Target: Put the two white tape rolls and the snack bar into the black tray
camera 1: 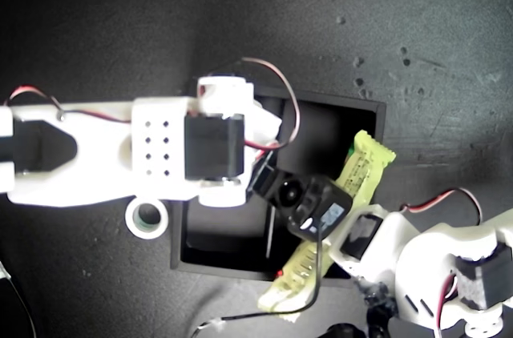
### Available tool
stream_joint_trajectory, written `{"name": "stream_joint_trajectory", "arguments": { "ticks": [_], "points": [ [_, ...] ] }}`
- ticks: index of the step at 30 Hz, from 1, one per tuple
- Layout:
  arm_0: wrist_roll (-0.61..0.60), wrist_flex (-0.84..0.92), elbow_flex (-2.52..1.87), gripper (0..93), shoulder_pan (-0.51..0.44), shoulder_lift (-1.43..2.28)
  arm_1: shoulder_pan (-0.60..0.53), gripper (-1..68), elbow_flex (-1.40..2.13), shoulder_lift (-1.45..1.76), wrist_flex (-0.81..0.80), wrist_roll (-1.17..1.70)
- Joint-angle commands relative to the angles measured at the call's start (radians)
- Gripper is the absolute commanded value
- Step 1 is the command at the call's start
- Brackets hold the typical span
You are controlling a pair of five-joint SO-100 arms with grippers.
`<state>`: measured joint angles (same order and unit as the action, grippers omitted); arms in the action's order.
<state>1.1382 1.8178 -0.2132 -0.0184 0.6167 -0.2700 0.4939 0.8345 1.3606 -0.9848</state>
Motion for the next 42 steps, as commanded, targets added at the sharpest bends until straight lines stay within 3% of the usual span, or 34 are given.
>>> {"name": "stream_joint_trajectory", "arguments": {
  "ticks": [1, 9, 14, 17, 22, 30, 32, 37, 42],
  "points": [
    [0.008, 0.018, -0.02, 16.6, -0.005, 0.106, 0.006, 22.2, -0.015, 0.014, 0.04, 0.93],
    [0.011, 0.018, -0.158, 16.1, -0.009, 0.288, 0.02, 24.5, -0.158, 0.014, 0.242, 0.937],
    [0.017, 0.018, -0.276, 14.4, -0.021, 0.477, 0.055, 20.0, -0.387, 0.014, 0.42, 0.911],
    [0.055, 0.018, -0.38, 13.3, -0.037, 0.627, 0.083, 18.1, -0.394, 0.109, 0.442, 0.839],
    [0.193, 0.017, -0.578, 13.2, -0.103, 0.862, 0.213, 18.1, -0.124, 0.41, 0.442, 0.385],
    [0.48, -0.025, -0.842, 18.3, -0.313, 1.032, 0.213, 16.2, 0.422, 0.973, 0.439, -0.342],
    [0.546, -0.077, -0.942, 19.1, -0.353, 1.051, 0.202, 14.5, 0.723, 1.201, 0.336, -0.566],
    [0.646, -0.316, -1.253, 18.6, -0.428, 1.152, 0.218, 16.0, 1.74, 1.94, -0.244, -0.834],
    [0.666, -0.546, -1.493, 17.8, -0.454, 1.207, 0.204, 14.2, 2.088, 2.172, -0.319, -0.893]
  ]
}}
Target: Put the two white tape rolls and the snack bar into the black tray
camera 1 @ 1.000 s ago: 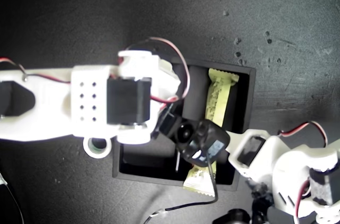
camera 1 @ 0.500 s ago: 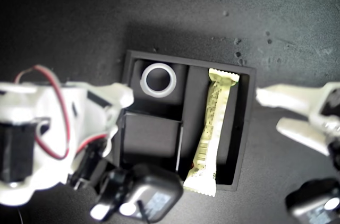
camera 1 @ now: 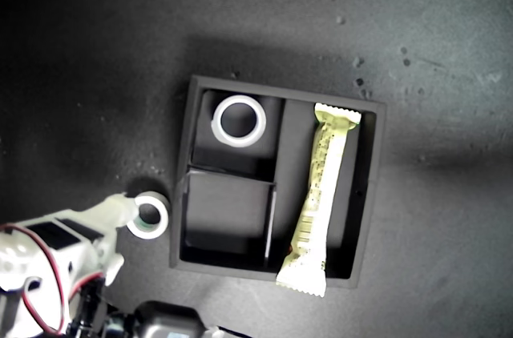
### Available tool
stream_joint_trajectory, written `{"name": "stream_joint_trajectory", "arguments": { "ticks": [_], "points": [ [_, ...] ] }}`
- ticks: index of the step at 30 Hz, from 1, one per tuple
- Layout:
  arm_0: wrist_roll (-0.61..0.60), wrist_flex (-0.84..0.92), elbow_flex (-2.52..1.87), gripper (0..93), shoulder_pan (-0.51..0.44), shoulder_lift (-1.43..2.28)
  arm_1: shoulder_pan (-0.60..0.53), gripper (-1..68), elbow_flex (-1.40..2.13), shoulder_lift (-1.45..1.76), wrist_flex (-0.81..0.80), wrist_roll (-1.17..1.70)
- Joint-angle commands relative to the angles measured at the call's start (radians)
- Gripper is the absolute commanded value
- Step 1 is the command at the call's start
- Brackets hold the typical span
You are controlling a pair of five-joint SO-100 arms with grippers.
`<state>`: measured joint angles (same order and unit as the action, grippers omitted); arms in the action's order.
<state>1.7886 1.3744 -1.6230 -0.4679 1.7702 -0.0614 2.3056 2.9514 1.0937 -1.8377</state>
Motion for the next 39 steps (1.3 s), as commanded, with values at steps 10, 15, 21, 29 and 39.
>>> {"name": "stream_joint_trajectory", "arguments": {
  "ticks": [10, 15, 21, 29, 39],
  "points": [
    [-0.006, -0.321, -0.187, 17.9, 0.002, -0.075, -0.051, 10.7, 0.405, 0.055, -0.067, 0.006],
    [0.005, -0.408, -0.227, 17.7, -0.012, -0.109, -0.074, 4.7, 0.436, 0.057, -0.092, 0.034],
    [0.023, -0.433, -0.229, 17.6, -0.026, -0.138, -0.081, -0.2, 0.443, 0.094, -0.097, 0.071],
    [0.057, -0.445, -0.244, 17.4, -0.032, -0.164, -0.095, -0.3, 0.525, 0.256, -0.097, 0.094],
    [0.11, -0.488, -0.293, 15.1, -0.028, -0.201, -0.117, -0.3, 0.529, 0.258, -0.12, 0.16]
  ]
}}
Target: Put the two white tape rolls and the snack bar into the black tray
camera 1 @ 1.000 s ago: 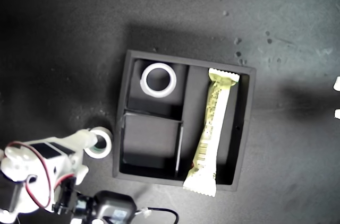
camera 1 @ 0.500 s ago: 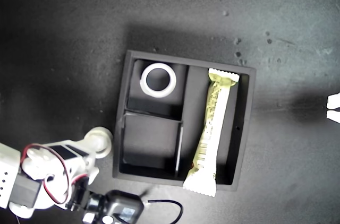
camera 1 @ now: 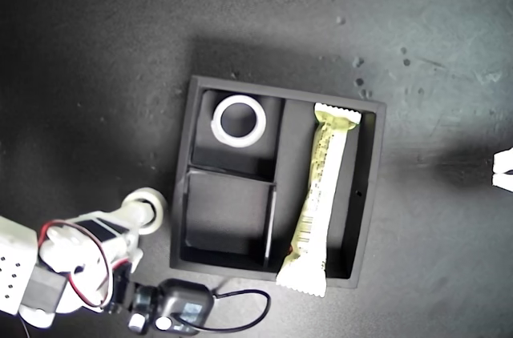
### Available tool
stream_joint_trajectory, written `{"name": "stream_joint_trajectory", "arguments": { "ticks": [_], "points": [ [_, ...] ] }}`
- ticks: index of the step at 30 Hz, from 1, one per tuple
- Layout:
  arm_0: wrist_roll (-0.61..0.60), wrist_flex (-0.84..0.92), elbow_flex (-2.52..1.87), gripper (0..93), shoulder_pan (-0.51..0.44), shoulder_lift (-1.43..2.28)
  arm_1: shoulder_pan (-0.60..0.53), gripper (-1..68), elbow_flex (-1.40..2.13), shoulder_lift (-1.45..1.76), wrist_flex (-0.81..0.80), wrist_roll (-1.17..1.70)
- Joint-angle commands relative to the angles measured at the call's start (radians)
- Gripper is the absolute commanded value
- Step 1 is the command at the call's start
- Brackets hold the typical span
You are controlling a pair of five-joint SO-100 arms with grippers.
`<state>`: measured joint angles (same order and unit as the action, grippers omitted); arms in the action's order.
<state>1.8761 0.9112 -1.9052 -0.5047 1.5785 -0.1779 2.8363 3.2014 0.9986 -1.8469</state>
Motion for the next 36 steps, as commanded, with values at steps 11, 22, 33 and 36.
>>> {"name": "stream_joint_trajectory", "arguments": {
  "ticks": [11, 22, 33, 36],
  "points": [
    [-0.035, -0.121, -0.173, 0.0, 0.087, 0.156, -0.002, -0.2, 0.137, 0.008, -0.106, 0.252],
    [-0.339, 0.192, 0.252, 0.0, 0.179, 0.225, -0.003, -0.2, 0.267, 0.009, -0.175, 0.301],
    [-0.4, 0.229, 0.594, 0.0, 0.173, -0.095, 0.021, -0.2, 0.287, 0.009, -0.089, 0.311],
    [-0.38, 0.229, 0.589, 0.0, 0.169, -0.124, 0.021, -0.2, 0.287, 0.009, -0.089, 0.313]
  ]
}}
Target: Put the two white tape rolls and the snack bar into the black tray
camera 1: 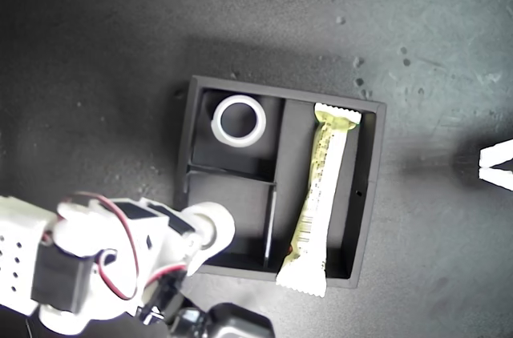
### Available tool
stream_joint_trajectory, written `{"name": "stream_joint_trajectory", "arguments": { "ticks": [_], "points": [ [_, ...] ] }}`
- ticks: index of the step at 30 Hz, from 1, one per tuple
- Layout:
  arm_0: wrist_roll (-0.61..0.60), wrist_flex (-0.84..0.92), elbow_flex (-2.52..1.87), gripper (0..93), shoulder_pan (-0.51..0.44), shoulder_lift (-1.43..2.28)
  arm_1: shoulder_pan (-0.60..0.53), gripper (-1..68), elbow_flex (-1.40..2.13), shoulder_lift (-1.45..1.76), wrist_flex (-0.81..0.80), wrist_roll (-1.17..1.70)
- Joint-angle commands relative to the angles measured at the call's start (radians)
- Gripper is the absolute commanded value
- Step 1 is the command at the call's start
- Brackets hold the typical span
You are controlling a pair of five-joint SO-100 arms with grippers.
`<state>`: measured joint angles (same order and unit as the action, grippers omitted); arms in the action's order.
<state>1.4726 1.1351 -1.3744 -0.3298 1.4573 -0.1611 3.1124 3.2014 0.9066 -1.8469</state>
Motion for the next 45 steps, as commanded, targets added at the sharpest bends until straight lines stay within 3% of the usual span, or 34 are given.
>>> {"name": "stream_joint_trajectory", "arguments": {
  "ticks": [1, 5, 10, 19, 24, 26, 33, 36, 39, 45],
  "points": [
    [0.023, 0.005, 0.057, 0.0, -0.008, -0.011, 0.006, -0.2, 0.011, 0.009, 0.003, 0.314],
    [0.02, 0.005, 0.081, 0.7, -0.011, -0.043, 0.008, -0.2, 0.011, 0.009, 0.003, 0.314],
    [0.018, 0.048, 0.173, 11.3, -0.034, -0.083, 0.009, -0.2, 0.011, 0.009, 0.006, 0.314],
    [0.048, 0.359, 0.609, 16.1, -0.077, -0.293, 0.021, -0.3, 0.011, 0.009, 0.015, 0.314],
    [0.058, 0.68, 1.178, 18.5, -0.08, -0.597, 0.02, -0.3, 0.011, 0.009, 0.015, 0.316],
    [0.025, 0.701, 1.331, 18.5, -0.071, -0.687, 0.017, -0.3, 0.011, 0.009, 0.015, 0.316],
    [0.034, 0.701, 1.161, 18.2, -0.02, -0.597, 0.009, -0.3, 0.011, 0.009, 0.015, 0.313],
    [0.067, 0.701, 0.881, 16.1, 0.008, -0.396, 0.009, -0.3, 0.011, 0.009, 0.015, 0.314],
    [0.124, 0.689, 0.472, 8.3, 0.061, -0.087, 0.009, -0.3, 0.011, 0.009, 0.015, 0.314],
    [0.08, 0.405, -0.322, 0.2, 0.169, 0.545, 0.011, -0.3, 0.011, 0.009, 0.018, 0.321]
  ]
}}
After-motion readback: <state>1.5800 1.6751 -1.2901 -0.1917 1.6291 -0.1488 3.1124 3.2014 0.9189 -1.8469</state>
